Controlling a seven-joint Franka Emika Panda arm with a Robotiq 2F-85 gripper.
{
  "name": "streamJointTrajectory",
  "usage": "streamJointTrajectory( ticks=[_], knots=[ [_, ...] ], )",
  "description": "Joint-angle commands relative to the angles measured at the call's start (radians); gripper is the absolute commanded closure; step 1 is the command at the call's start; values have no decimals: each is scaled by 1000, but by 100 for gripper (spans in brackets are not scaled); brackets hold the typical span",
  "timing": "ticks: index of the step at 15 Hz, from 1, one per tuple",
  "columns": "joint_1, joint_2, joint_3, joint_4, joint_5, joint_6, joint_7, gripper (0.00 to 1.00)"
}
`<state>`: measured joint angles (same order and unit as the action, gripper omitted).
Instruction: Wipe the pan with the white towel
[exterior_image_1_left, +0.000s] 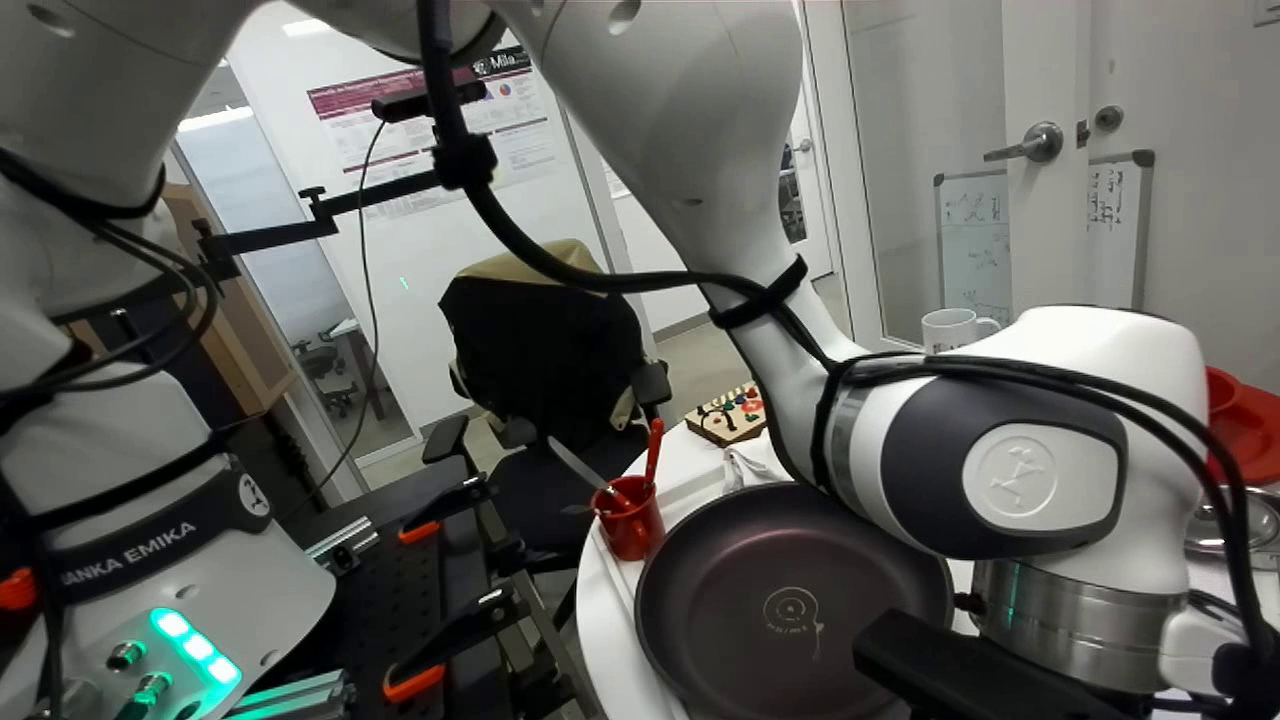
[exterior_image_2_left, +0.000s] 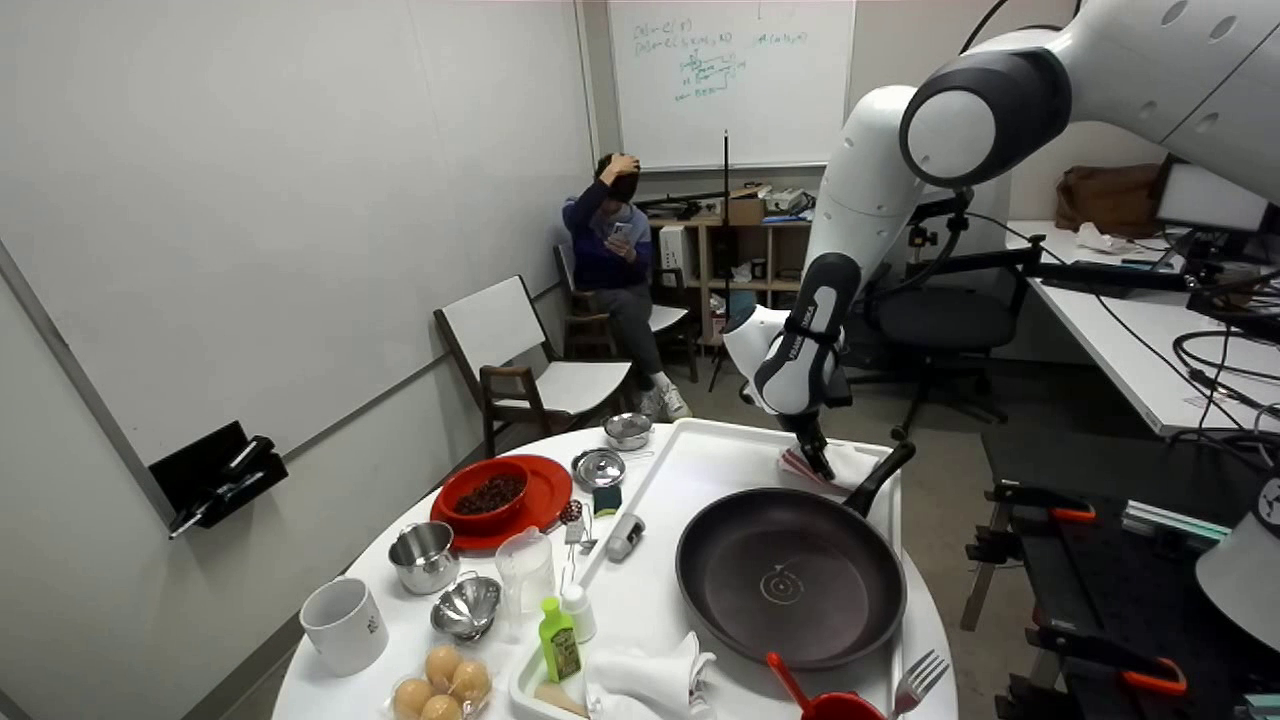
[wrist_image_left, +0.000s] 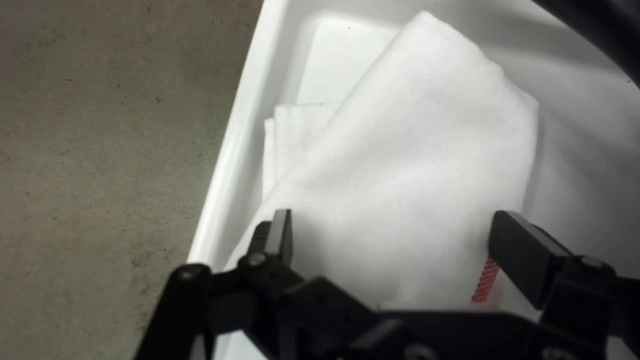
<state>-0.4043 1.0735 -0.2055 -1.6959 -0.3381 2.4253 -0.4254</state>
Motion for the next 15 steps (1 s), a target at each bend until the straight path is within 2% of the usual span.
streamJointTrajectory(
  ticks=[1,2,3,5,13,15],
  knots=[
    [19,45,-19,55,-3,-18,8,0],
    [21,48,-21,58,-3,-18,13,6],
    [23,50,-24,60,-2,-17,18,28],
    [25,53,-26,65,-1,-18,23,31],
    [28,54,-34,84,7,-43,43,91],
    [30,54,-34,88,10,-52,57,96]
  ],
)
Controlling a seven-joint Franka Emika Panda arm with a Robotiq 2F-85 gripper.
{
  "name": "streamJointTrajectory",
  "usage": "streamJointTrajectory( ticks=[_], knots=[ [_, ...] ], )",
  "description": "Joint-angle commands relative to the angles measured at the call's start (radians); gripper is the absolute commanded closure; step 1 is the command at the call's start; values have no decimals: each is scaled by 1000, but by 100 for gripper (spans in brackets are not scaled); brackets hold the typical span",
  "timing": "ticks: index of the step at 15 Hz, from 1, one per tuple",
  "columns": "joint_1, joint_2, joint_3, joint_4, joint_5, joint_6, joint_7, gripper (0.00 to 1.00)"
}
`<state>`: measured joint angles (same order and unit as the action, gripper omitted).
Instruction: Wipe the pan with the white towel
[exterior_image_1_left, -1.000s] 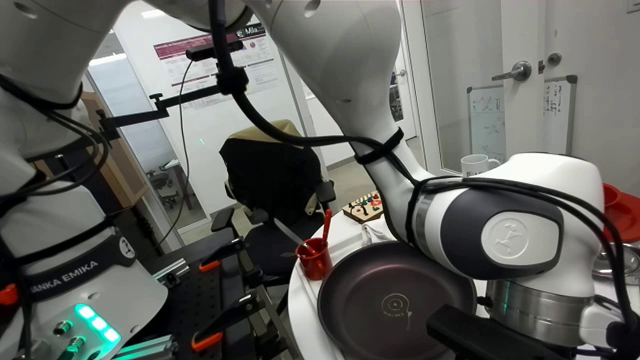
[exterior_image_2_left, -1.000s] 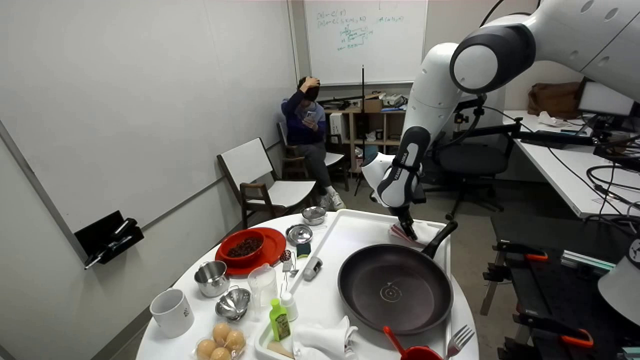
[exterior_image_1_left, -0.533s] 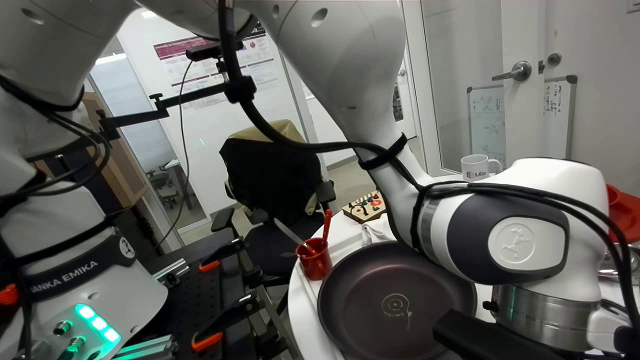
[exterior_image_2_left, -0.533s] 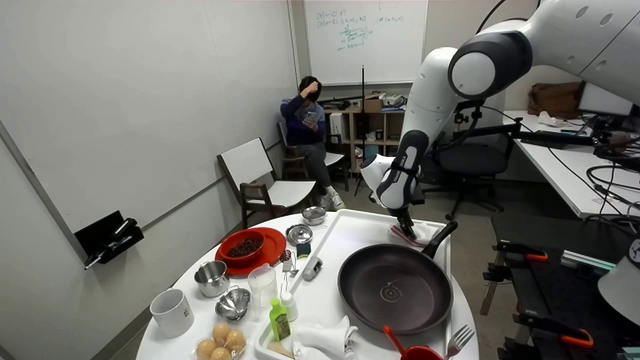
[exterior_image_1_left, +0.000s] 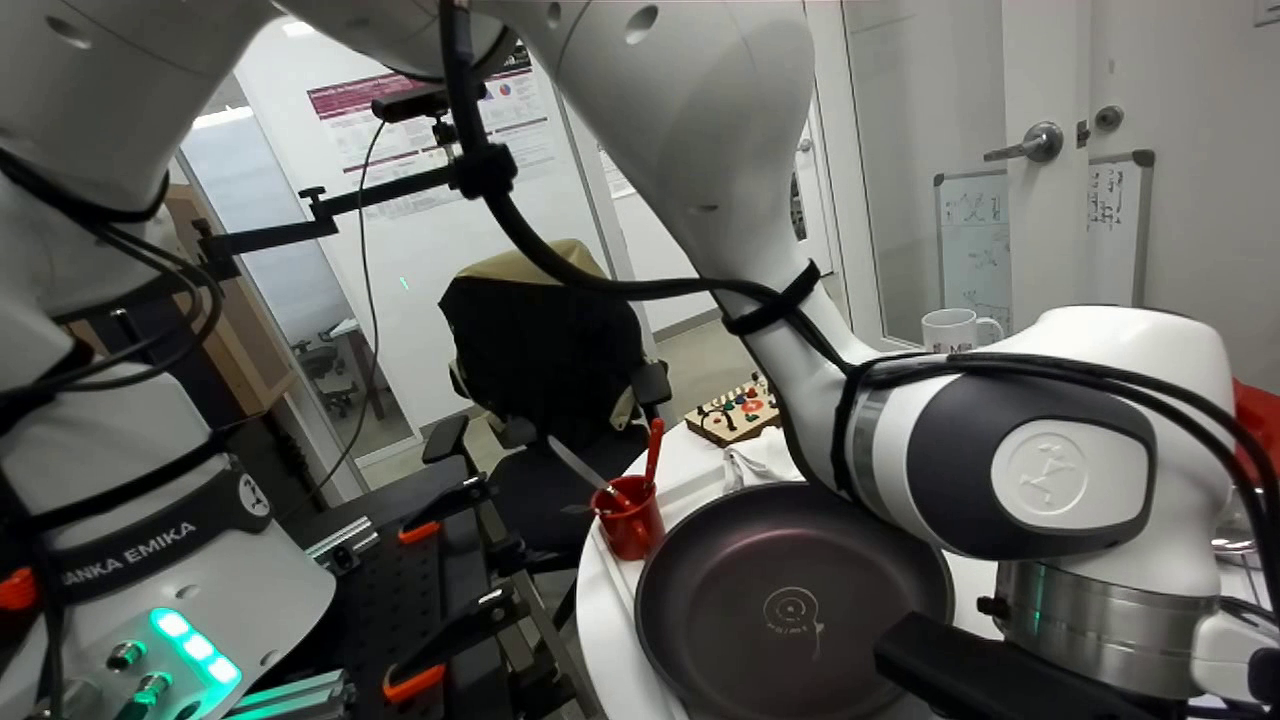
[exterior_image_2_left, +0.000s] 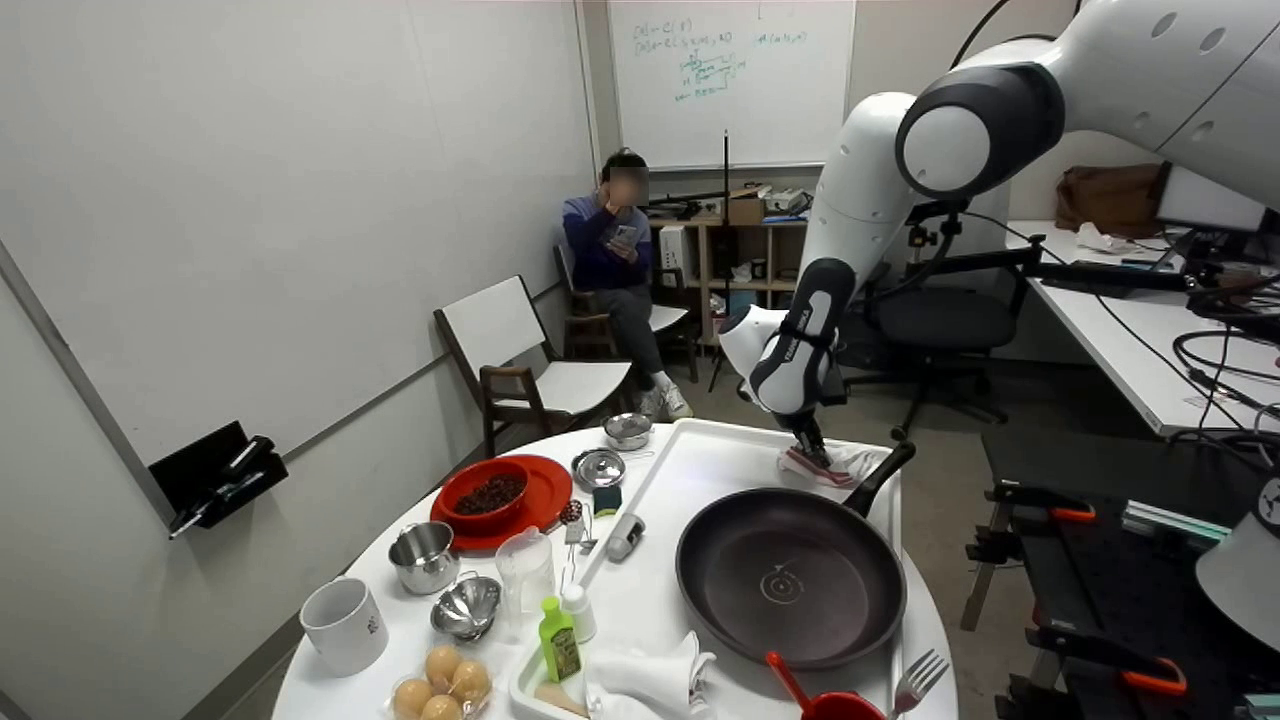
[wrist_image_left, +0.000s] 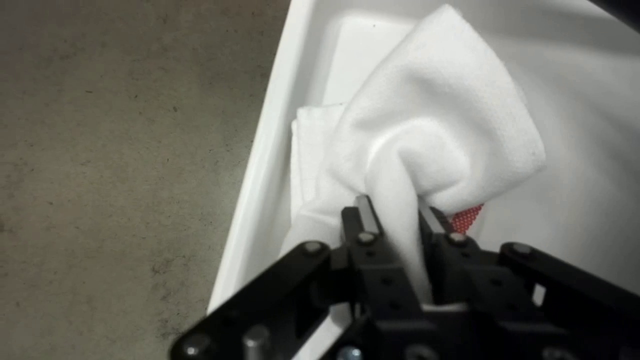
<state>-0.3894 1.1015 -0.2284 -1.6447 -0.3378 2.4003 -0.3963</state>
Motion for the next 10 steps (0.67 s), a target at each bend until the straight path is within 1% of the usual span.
streamJointTrajectory(
  ticks=[1,2,5,10],
  knots=[
    [16,26,-11,39,12,-36,33,94],
    [17,20,-10,39,16,-48,41,91],
    [20,-32,-6,6,23,-55,59,91],
    [8,-173,10,-64,35,-23,50,91]
  ],
)
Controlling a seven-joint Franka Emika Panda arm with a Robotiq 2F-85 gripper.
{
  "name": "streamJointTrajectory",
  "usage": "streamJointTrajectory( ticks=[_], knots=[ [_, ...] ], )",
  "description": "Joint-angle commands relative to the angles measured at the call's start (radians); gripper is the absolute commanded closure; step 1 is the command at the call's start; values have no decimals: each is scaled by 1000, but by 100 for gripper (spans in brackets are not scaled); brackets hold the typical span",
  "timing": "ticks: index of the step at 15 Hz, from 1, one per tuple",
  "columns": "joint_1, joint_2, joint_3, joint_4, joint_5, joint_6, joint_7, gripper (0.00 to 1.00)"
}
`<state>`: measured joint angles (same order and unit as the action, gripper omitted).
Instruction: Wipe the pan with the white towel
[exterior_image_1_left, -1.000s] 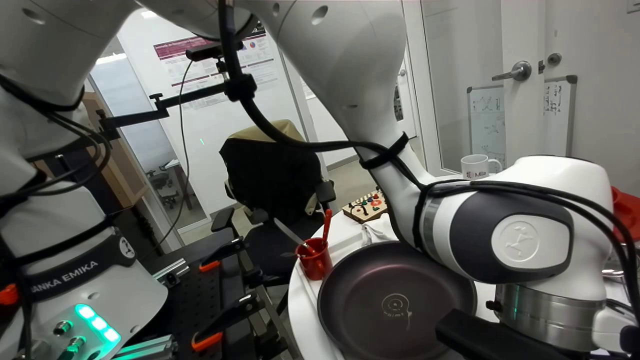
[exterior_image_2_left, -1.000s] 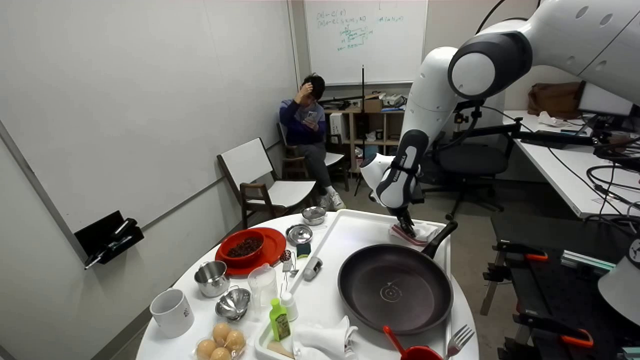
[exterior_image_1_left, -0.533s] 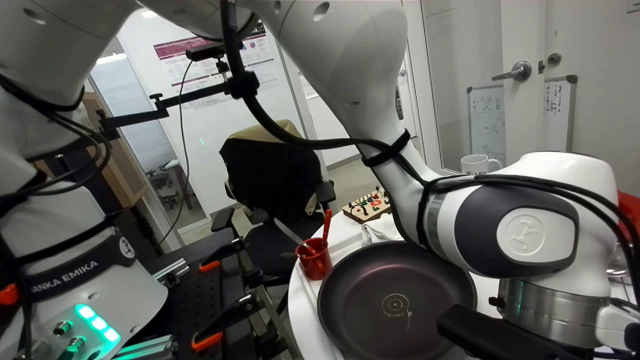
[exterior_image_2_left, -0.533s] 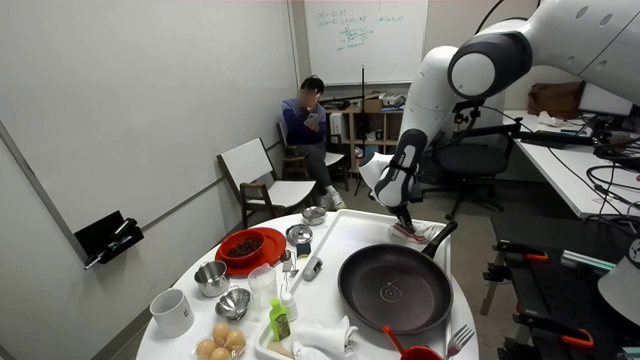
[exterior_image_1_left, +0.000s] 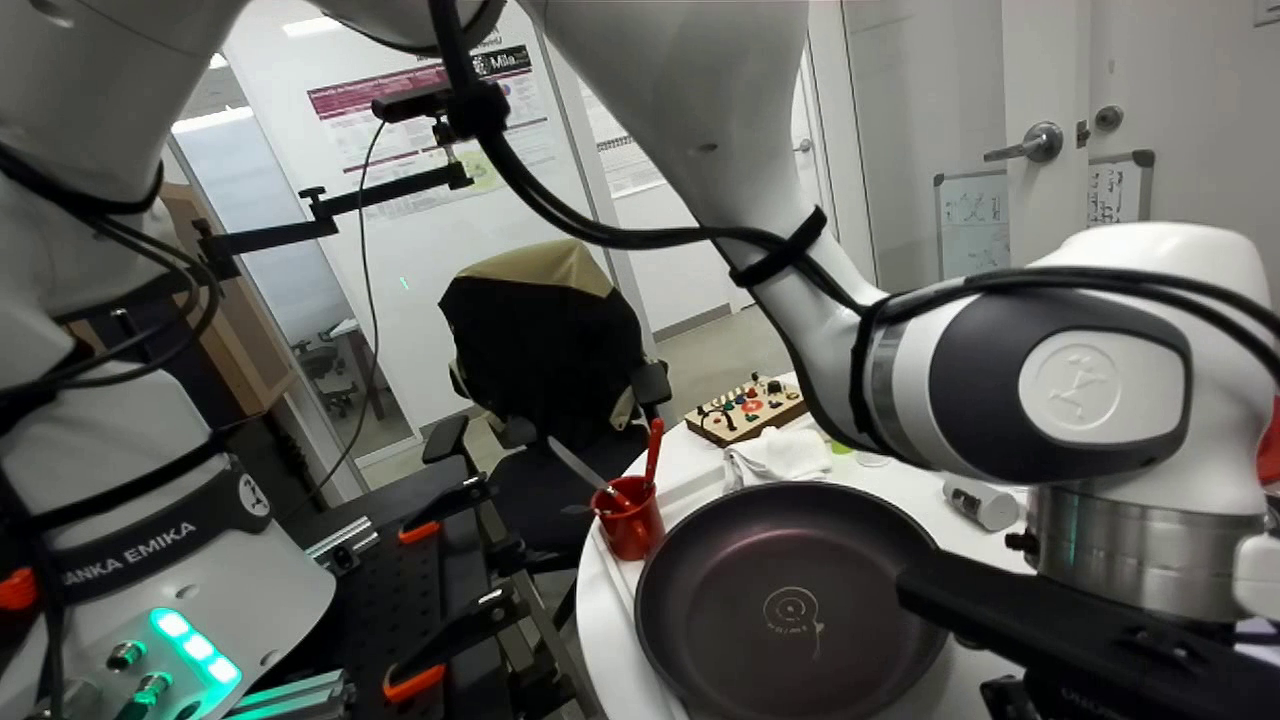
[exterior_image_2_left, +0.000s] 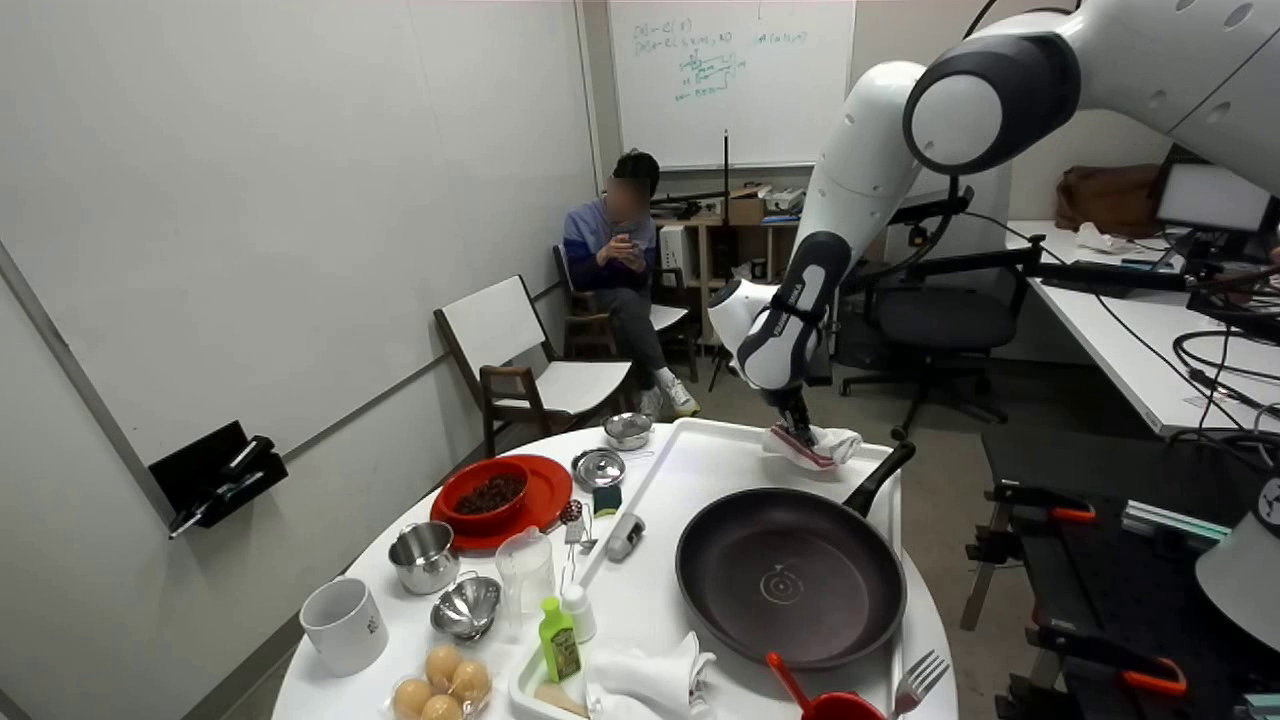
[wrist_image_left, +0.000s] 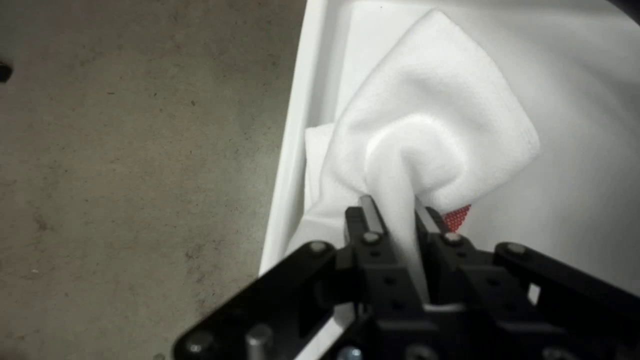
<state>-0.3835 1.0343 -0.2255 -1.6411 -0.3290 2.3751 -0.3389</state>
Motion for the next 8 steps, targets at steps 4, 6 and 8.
streamJointTrajectory(
  ticks=[4,6,8],
  knots=[
    [3,-235,15,-147,27,15,-16,91],
    [6,-299,21,-201,23,26,-21,91],
    [25,-356,23,-266,5,46,-18,92]
  ],
)
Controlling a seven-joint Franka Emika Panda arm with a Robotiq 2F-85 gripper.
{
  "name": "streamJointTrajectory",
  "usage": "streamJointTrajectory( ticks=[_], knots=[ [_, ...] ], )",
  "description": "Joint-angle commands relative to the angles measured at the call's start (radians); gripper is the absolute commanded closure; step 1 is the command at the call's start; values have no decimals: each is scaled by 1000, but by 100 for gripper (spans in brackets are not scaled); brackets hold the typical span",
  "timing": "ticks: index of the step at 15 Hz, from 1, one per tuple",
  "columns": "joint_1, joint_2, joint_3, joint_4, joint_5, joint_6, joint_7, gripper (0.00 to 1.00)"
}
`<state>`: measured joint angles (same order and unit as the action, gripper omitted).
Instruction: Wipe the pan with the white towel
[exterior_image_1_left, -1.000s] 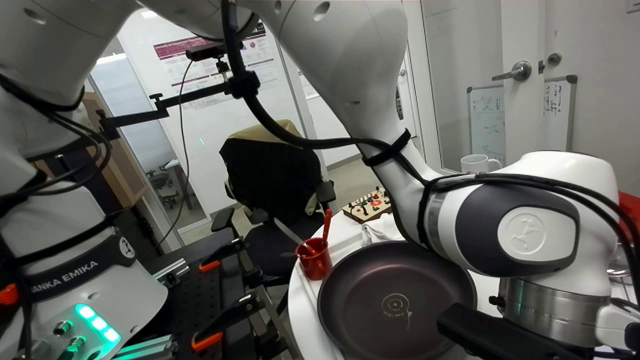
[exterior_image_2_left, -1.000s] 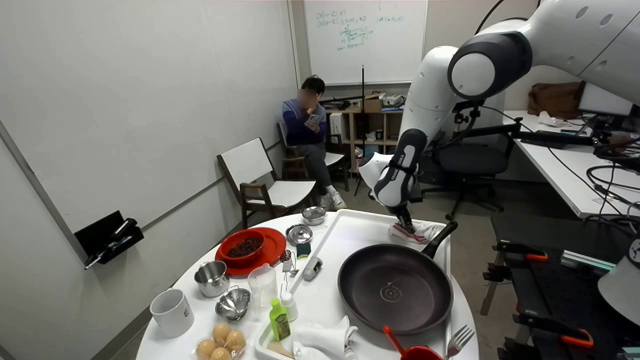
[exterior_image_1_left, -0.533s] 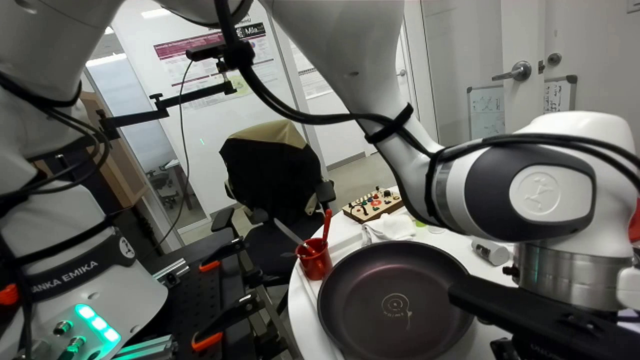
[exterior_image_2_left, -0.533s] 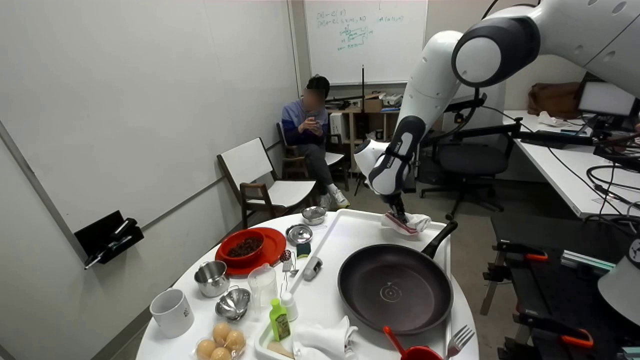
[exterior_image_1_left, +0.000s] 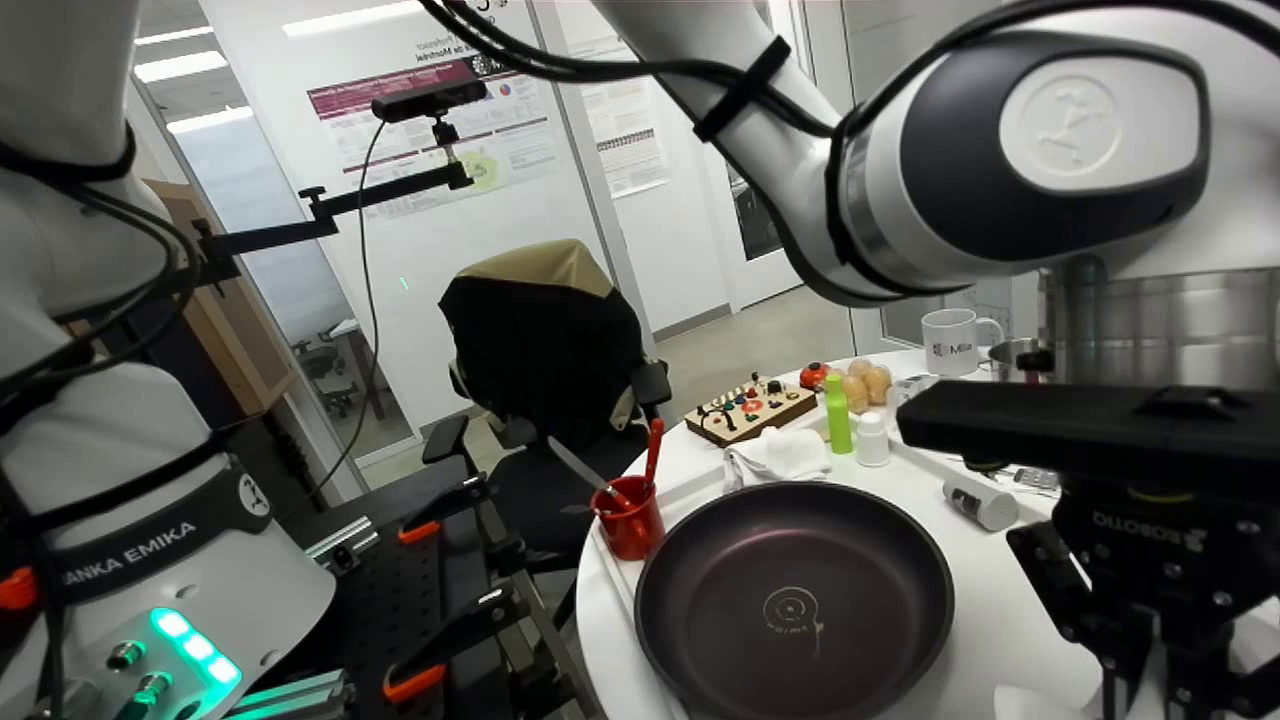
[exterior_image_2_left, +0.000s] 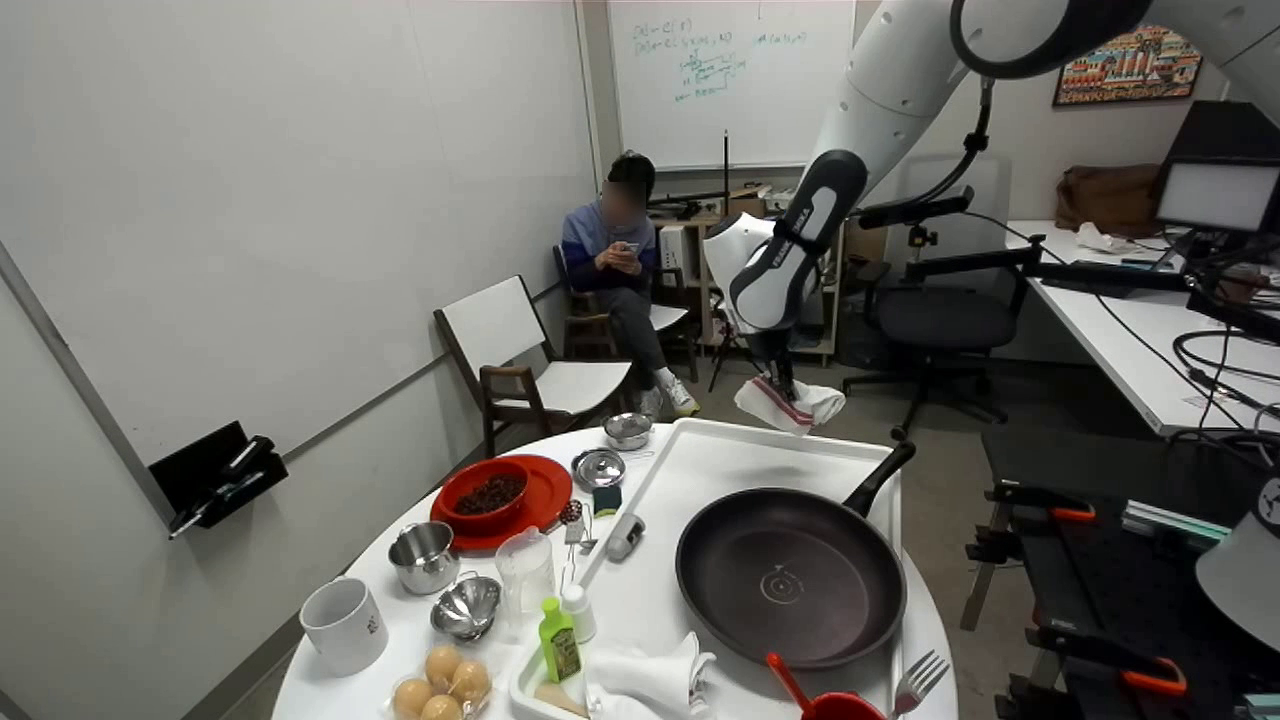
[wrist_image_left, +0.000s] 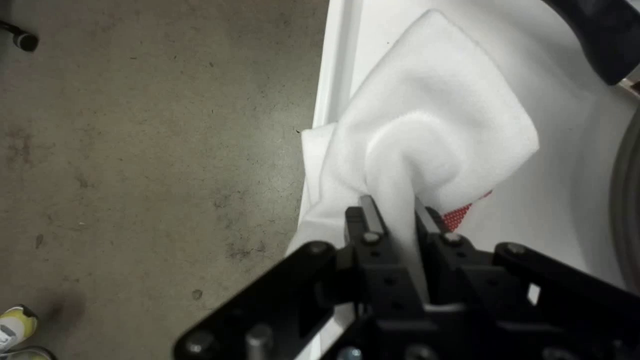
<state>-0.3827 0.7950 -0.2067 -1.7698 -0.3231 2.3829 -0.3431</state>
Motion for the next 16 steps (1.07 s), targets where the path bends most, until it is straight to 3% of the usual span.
streamJointTrajectory(
  ticks=[1,7,15,16],
  knots=[
    [32,-141,8,-165,-6,46,-14,91],
    [126,-227,24,-343,-49,170,6,91],
    [281,-156,-13,-389,-92,276,149,92],
    [238,-166,19,-377,-57,249,89,92]
  ],
)
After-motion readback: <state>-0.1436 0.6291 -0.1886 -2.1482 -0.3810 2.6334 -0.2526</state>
